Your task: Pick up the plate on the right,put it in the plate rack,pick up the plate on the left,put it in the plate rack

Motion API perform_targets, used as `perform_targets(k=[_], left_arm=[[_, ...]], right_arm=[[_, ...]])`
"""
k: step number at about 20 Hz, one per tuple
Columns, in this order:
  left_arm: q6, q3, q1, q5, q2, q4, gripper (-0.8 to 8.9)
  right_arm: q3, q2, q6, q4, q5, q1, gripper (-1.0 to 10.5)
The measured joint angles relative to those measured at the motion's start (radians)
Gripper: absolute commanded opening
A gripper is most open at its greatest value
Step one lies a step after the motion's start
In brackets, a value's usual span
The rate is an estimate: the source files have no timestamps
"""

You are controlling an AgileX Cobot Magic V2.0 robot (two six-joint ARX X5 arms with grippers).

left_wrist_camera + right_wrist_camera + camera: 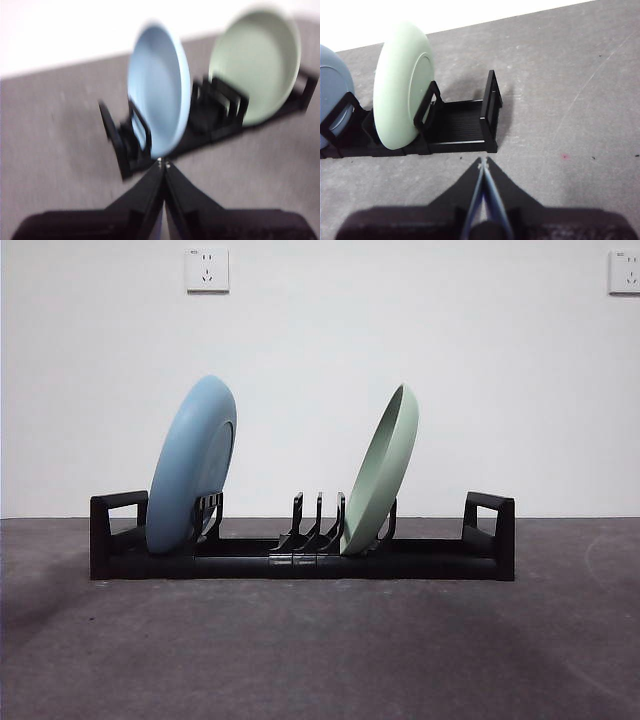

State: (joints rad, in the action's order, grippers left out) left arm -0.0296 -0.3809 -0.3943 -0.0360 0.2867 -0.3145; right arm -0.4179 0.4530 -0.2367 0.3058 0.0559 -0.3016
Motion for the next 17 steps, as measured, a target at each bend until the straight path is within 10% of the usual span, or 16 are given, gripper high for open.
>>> perform_targets(k=[7, 17], left_arm=[[-0.012, 0.272, 0.248, 0.066, -0.255, 0.131, -0.03], [-0.006, 0.363, 0.270, 0.067, -0.282, 0.130, -0.03]], right_arm=[[0.000, 0.001, 0.000, 0.000, 0.000, 0.000, 0.0], [0.000, 0.001, -0.003, 0.000, 0.000, 0.000, 0.0]])
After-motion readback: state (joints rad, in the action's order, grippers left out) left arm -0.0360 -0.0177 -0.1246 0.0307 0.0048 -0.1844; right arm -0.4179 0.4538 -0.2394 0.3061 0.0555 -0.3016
